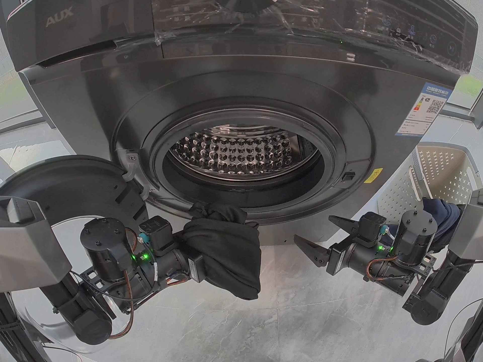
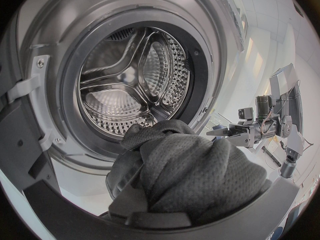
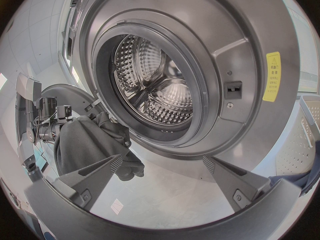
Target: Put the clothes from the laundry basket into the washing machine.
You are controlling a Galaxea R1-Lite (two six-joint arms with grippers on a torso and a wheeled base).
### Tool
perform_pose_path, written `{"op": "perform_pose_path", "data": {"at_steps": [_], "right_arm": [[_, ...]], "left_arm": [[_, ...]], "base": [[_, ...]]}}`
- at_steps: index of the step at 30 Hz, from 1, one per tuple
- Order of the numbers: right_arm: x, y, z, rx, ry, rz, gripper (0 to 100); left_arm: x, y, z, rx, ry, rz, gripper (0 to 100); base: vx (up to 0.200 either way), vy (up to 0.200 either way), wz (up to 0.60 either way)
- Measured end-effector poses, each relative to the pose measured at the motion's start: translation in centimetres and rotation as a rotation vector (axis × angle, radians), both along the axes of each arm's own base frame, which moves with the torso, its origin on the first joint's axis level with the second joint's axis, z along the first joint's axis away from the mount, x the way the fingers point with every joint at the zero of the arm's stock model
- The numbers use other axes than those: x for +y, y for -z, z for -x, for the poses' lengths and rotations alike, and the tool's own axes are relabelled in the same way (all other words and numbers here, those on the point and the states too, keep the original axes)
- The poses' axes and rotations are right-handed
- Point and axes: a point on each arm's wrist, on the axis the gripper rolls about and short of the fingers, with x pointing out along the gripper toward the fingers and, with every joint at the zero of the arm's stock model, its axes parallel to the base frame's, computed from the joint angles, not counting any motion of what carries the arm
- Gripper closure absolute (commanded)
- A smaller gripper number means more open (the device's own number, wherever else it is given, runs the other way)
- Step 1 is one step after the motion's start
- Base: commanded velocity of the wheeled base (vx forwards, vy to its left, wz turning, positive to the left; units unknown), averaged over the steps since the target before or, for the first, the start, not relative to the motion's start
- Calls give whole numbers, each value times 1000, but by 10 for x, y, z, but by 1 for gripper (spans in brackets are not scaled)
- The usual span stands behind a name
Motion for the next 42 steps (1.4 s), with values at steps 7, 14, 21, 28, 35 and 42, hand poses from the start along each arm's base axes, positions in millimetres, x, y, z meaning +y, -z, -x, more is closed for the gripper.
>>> {"op": "perform_pose_path", "data": {"at_steps": [7, 14, 21, 28, 35, 42], "right_arm": [[3, 2, 5, 10, -18, 8, 0], [5, 7, 15, 39, -46, 27, 0], [6, 9, 19, 47, -56, 32, 0], [8, 9, 20, 49, -66, 34, 0], [8, 10, 21, 51, -69, 35, 0], [8, 11, 22, 57, -71, 39, 0]], "left_arm": [[-5, -4, -3, -15, 3, 23, 100], [-23, -13, -14, -67, -3, 61, 100], [-50, -22, -43, -162, -32, 103, 100], [-73, -13, -80, -195, -54, 137, 100], [-87, -12, -120, -212, -99, 159, 100], [-97, -13, -153, -211, -141, 171, 100]], "base": [[29, 0, 0], [0, 0, 0], [0, 0, 0], [0, 0, 0], [0, 0, 0], [0, 0, 0]]}}
